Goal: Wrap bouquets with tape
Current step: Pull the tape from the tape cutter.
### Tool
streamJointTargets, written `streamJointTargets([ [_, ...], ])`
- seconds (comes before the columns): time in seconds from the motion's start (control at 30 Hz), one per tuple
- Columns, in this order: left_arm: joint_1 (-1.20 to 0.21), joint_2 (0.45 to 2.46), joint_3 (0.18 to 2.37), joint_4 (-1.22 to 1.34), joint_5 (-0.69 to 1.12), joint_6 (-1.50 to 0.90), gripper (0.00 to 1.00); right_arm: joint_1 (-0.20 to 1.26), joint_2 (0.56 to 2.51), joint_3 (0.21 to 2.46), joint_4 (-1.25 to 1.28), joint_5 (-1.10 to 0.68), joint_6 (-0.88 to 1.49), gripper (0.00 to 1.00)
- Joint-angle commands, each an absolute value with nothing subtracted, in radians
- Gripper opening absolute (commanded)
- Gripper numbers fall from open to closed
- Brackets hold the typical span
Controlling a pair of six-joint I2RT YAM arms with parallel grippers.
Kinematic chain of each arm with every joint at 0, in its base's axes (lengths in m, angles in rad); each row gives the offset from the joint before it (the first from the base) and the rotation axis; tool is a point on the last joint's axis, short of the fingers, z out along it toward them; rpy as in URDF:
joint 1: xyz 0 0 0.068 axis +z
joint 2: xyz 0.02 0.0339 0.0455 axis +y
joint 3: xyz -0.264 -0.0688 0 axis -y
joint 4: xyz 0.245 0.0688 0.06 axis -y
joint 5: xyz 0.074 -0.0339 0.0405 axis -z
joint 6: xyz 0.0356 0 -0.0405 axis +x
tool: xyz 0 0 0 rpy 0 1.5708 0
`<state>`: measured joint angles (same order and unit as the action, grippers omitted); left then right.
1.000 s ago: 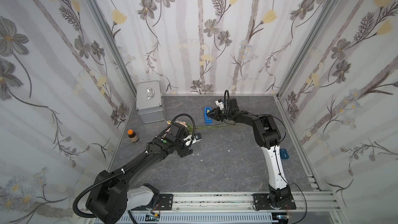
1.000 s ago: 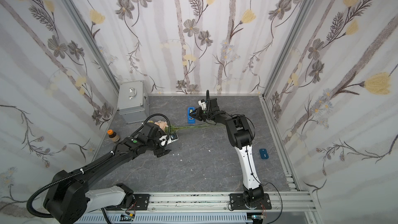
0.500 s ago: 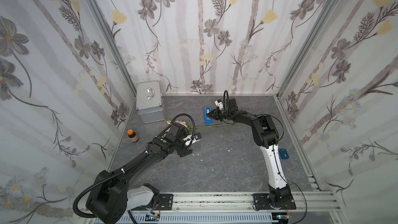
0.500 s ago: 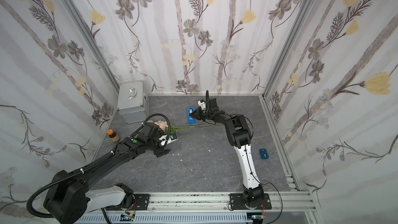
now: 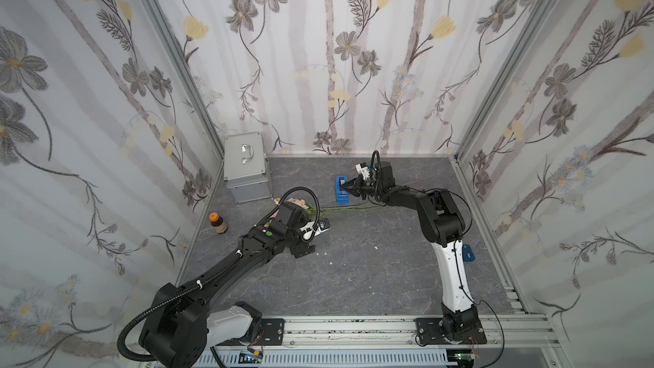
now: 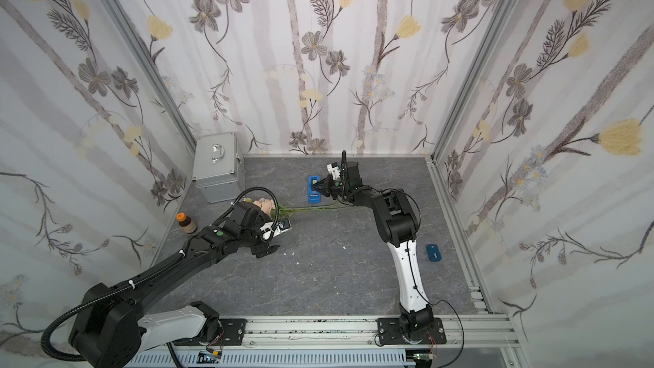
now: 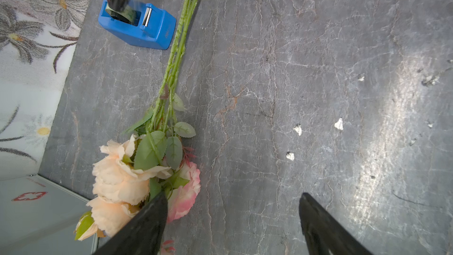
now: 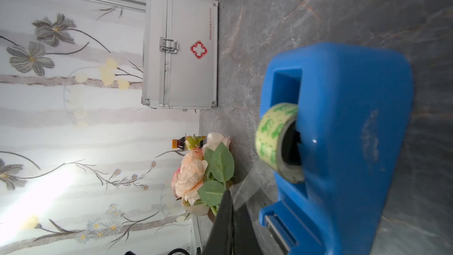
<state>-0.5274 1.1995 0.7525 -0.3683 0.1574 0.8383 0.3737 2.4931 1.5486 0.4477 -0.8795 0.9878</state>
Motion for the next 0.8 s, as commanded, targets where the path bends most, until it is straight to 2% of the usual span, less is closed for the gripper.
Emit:
streamJointTargets([
  [0.0, -0.526, 1.199, 0.746, -0.361, 0.159, 0.847, 0.85, 0.377, 2.466, 1.521, 0.602, -0.934, 1.046, 0.00],
  [0.3, -0.525, 1.256, 0.790, -0.356, 0.150, 0.863, 0.85, 0.378, 2.430, 1.405, 0.748, -0.921, 1.104, 0.00],
  [0.57, -0.518, 1.303, 0.797, -0.326, 0.144, 0.871, 0.84, 0.382, 2.405, 1.344, 0.737, -0.909, 1.055, 0.00],
  [0.77, -0.511, 1.440, 0.916, -0.331, 0.142, 0.929, 0.84, 0.383, 2.405, 1.313, 0.740, -0.915, 1.044, 0.00],
])
